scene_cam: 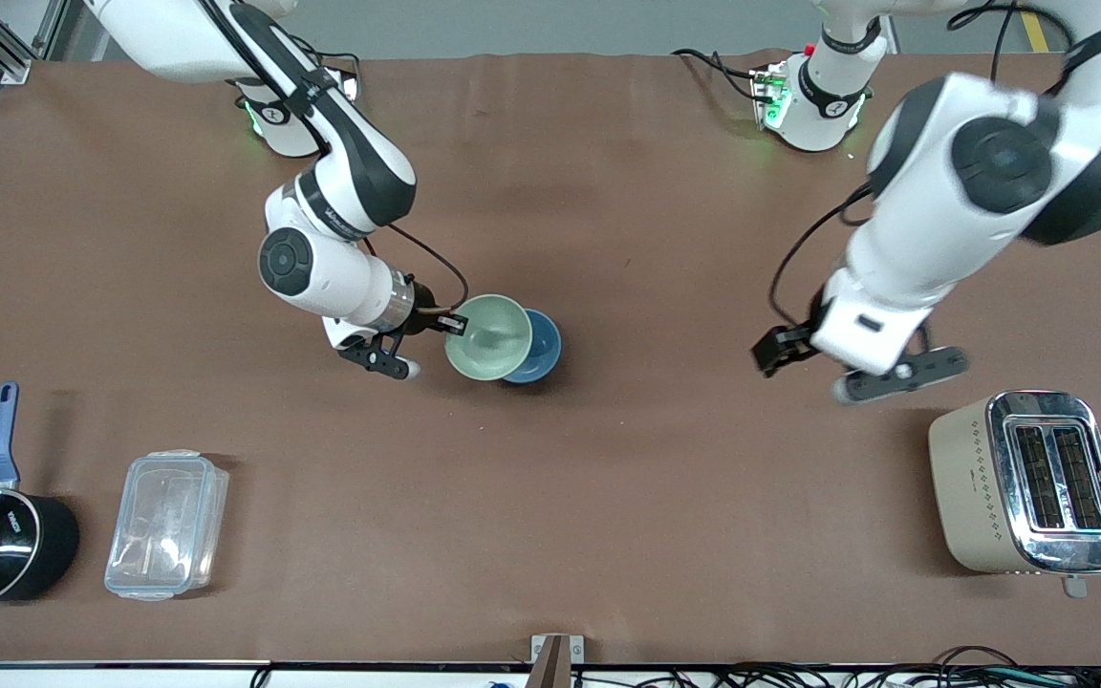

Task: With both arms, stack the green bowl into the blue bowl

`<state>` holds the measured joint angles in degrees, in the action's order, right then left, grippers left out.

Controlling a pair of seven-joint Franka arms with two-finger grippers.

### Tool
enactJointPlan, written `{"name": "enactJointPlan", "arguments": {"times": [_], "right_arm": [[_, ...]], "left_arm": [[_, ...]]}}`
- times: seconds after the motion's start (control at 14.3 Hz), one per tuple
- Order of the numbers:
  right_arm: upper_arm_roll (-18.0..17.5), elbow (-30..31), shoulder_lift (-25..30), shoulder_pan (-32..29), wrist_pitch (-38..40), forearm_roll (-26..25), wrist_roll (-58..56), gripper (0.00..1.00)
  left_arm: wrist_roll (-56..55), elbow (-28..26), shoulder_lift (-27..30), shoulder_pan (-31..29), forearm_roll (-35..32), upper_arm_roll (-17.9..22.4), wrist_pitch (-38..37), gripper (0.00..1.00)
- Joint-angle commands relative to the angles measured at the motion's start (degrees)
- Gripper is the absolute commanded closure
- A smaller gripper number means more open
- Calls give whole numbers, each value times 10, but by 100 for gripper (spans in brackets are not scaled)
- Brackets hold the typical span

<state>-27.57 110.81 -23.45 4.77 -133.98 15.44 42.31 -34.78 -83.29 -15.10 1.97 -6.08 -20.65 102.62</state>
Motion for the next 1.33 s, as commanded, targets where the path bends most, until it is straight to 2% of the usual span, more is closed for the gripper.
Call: {"name": "enactJointPlan", "arguments": {"times": [0.0,0.21,0.28,0.42,0.56,0.77,0.98,1.05,1.19,1.26], "right_arm": [[-4,9,-19,12,-29,-11,23,97],[-3,17,-32,25,-58,-12,23,97],[-3,23,-33,25,-73,-12,23,97],[-3,33,-42,27,-100,-12,23,97],[-3,37,-43,29,-102,-13,23,96],[-3,36,-53,30,-103,-17,23,95],[-3,37,-61,35,-111,-22,23,92],[-3,37,-61,35,-112,-22,24,84],[-3,34,-61,33,-112,-22,38,16],[-3,32,-59,31,-109,-21,44,0]], "left_arm": [[79,-5,54,-34,-9,-4,-57,0],[179,-20,109,-70,5,-2,-118,0],[210,-38,124,-62,12,17,-122,0],[241,-60,153,-16,30,83,-150,0],[264,-69,173,-1,55,113,-172,0],[278,-98,198,12,58,135,-172,0],[278,-97,202,7,69,131,-172,0],[279,-94,202,7,69,131,-172,0],[280,-95,202,6,69,131,-172,0],[280,-93,200,6,70,131,-172,0]]}}
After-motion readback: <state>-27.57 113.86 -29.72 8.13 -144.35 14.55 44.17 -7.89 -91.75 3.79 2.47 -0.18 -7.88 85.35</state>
